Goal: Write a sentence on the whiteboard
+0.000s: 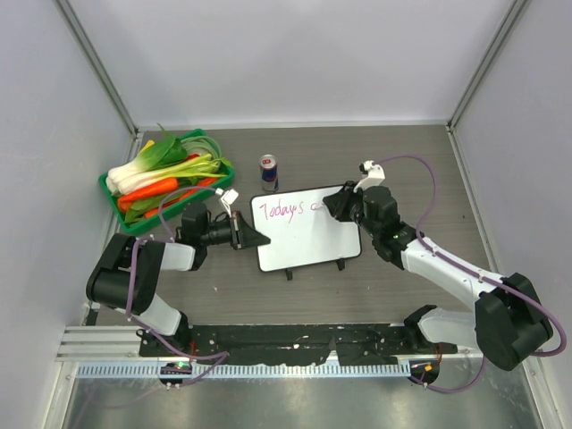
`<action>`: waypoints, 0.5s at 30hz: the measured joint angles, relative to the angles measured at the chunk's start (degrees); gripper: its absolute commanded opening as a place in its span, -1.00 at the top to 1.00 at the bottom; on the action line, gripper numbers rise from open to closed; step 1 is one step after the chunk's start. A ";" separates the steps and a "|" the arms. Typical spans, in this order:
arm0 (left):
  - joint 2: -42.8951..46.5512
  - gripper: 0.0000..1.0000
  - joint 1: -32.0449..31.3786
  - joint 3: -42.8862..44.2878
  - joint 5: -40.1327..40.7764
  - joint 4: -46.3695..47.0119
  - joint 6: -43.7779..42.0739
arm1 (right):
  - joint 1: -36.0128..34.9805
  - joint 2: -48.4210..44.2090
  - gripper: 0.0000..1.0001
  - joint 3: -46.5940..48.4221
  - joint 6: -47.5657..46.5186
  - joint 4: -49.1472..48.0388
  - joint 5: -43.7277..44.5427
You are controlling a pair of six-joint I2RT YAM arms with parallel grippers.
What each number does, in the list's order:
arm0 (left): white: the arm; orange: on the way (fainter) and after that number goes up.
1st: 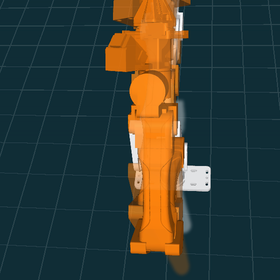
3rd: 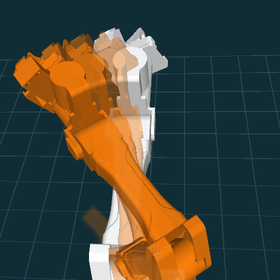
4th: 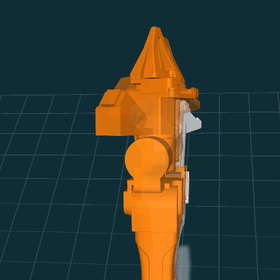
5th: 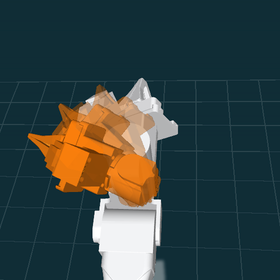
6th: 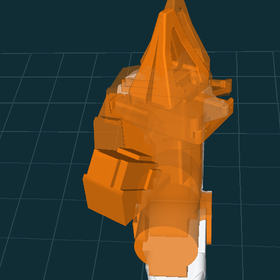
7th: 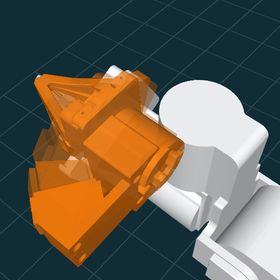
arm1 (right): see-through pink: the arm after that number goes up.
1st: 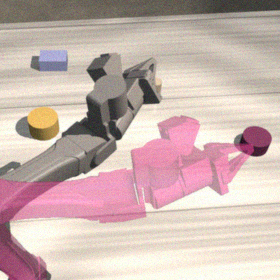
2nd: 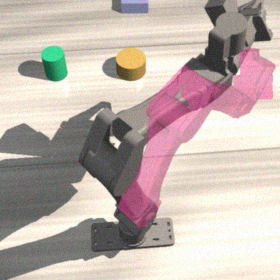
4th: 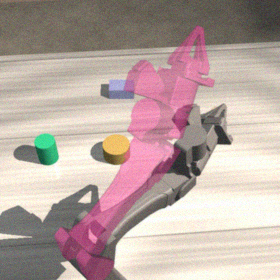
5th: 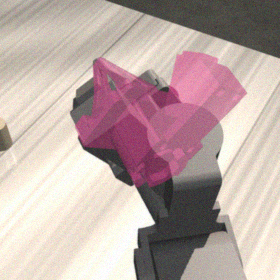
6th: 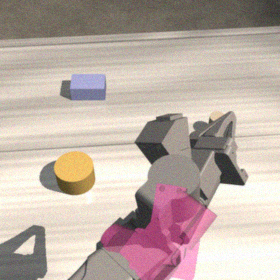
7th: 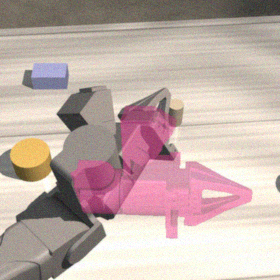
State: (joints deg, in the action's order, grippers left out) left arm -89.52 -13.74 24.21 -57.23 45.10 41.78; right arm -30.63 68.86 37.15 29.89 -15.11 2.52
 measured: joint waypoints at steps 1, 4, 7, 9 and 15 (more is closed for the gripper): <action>0.00 1.00 0.00 0.00 0.00 0.00 -0.02 | 0.00 0.00 0.99 0.13 -0.02 0.17 0.17; 0.00 1.00 0.00 0.00 0.00 0.00 -0.02 | 0.00 0.00 0.99 0.61 -0.02 0.66 0.76; 0.00 1.00 0.00 0.00 -0.02 0.02 -0.04 | 0.00 0.00 0.99 0.98 -0.02 0.81 1.73; 0.00 1.00 0.00 0.00 -0.02 0.02 -0.04 | 0.00 0.00 0.99 1.05 -0.02 0.83 2.16; 0.00 1.00 0.00 0.00 0.00 0.04 -0.07 | 0.02 0.15 0.99 1.62 -0.02 1.20 2.78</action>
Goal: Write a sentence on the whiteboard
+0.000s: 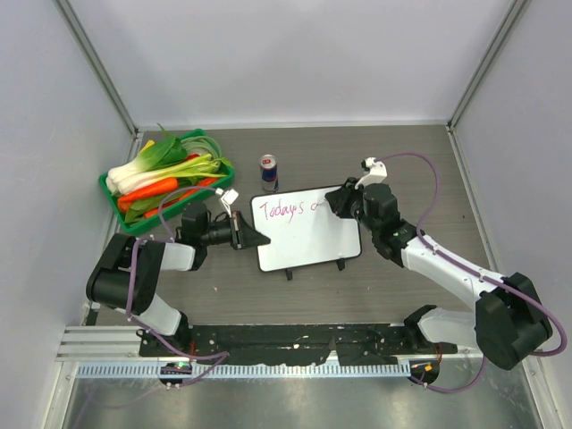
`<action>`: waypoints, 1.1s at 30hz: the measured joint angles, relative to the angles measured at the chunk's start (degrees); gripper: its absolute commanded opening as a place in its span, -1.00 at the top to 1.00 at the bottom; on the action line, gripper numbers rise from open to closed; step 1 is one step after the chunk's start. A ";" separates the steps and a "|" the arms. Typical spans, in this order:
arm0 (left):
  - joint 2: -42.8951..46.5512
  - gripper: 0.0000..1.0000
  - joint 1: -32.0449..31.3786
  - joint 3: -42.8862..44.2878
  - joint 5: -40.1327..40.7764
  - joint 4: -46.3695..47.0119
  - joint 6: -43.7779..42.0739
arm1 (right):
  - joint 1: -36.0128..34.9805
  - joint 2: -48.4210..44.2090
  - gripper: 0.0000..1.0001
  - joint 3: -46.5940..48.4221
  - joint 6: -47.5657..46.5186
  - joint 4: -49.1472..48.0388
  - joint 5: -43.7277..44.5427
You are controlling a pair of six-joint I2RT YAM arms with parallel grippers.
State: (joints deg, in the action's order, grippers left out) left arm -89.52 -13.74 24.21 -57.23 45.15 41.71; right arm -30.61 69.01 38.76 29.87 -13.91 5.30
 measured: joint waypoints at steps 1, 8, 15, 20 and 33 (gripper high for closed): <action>0.00 1.00 0.00 0.00 -0.02 0.00 0.00 | 0.00 0.04 0.99 0.15 -0.02 0.07 0.02; 0.00 1.00 0.00 0.00 -0.02 0.00 0.00 | 0.00 0.13 0.99 0.26 -0.11 0.24 0.02; 0.00 1.00 0.00 0.00 -0.02 0.00 0.02 | 0.00 0.13 0.99 0.26 -0.52 0.26 -0.07; 0.00 1.00 0.00 0.00 -0.02 -0.02 0.04 | 0.00 0.13 0.99 0.15 -0.83 0.26 -0.39; 0.00 1.00 0.00 0.00 -0.02 -0.02 0.04 | 0.00 -0.90 0.99 -1.25 -0.87 0.33 -0.98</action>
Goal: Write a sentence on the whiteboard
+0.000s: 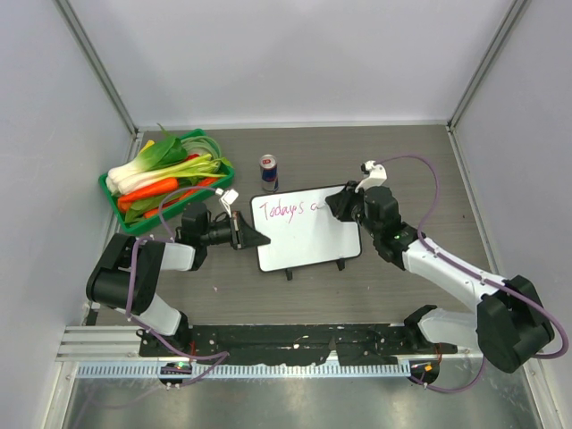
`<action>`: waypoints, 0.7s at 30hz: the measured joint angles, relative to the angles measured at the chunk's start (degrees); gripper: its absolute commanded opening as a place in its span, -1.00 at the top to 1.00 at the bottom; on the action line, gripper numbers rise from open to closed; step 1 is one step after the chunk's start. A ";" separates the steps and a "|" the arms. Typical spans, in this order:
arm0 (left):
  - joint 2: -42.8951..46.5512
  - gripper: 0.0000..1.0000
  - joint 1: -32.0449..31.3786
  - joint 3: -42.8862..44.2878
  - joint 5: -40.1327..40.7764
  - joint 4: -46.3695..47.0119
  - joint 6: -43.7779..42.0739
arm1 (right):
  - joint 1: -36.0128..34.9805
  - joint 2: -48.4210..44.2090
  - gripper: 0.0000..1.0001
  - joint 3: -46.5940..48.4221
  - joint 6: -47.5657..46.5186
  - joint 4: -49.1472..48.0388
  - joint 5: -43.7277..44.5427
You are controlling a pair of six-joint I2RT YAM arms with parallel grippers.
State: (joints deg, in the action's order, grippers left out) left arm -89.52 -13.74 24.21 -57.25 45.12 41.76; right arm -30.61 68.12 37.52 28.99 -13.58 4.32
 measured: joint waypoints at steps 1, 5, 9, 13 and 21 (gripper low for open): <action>0.00 1.00 0.00 0.00 0.00 0.00 0.00 | 0.00 -0.07 0.99 -0.11 0.00 0.00 -0.04; 0.00 1.00 0.00 0.00 0.00 0.00 0.00 | 0.00 -0.28 0.99 -0.48 0.00 -0.02 -0.15; 0.00 1.00 0.00 0.00 0.00 0.00 0.00 | 0.00 -0.50 0.99 -0.50 0.02 0.07 -0.17; 0.00 1.00 0.00 0.00 0.00 0.07 -0.20 | 0.00 -1.95 0.99 -0.79 0.17 1.60 -0.09; 0.00 1.00 0.00 0.00 0.00 0.09 -0.22 | 0.00 -13.03 0.99 -4.85 2.62 1.18 1.40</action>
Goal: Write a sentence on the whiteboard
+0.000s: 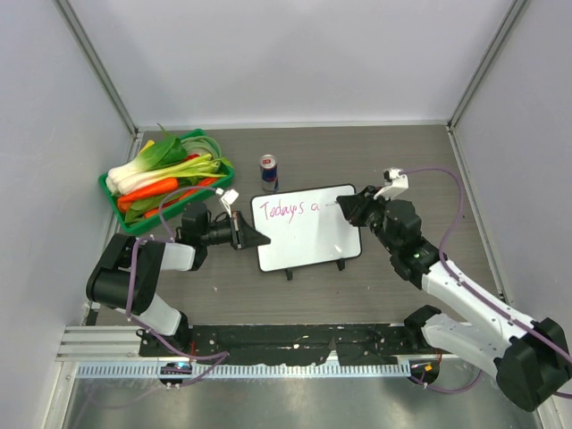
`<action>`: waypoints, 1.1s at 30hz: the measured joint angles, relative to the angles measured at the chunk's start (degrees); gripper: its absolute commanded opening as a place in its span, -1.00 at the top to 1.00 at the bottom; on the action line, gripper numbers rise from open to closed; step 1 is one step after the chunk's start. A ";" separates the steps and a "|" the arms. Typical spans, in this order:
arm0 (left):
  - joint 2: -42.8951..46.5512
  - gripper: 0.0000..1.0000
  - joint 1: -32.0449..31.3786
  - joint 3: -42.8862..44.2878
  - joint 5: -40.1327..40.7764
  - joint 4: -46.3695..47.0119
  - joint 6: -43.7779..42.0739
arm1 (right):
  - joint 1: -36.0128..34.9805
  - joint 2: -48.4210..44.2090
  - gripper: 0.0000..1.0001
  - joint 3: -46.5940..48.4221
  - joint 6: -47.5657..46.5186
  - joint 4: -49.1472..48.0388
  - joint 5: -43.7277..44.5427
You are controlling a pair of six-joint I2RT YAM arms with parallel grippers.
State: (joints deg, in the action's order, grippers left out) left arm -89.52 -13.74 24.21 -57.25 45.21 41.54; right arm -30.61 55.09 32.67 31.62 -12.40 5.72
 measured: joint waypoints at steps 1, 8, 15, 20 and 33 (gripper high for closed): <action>0.00 1.00 0.00 0.00 0.00 0.00 0.00 | 0.00 -1.40 0.99 -0.33 0.07 -0.09 0.33; 0.00 1.00 0.00 0.02 -0.02 -0.02 0.00 | 0.00 -7.98 0.99 -1.77 0.00 0.90 2.21; 0.00 1.00 0.00 0.02 0.00 0.00 0.00 | 0.00 -9.03 0.99 -2.67 -0.02 2.10 2.23; 0.00 1.00 0.00 0.02 0.00 0.00 0.00 | 0.02 -8.83 0.99 -2.73 -0.04 2.64 1.62; 0.00 1.00 0.00 0.04 0.00 -0.02 0.00 | 0.07 -7.04 0.99 -2.95 -0.68 2.69 0.17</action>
State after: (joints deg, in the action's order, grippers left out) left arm -89.52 -13.74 24.25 -57.25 45.19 41.54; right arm -30.55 48.05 29.71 30.94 -9.72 5.89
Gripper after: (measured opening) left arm 0.072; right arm 0.201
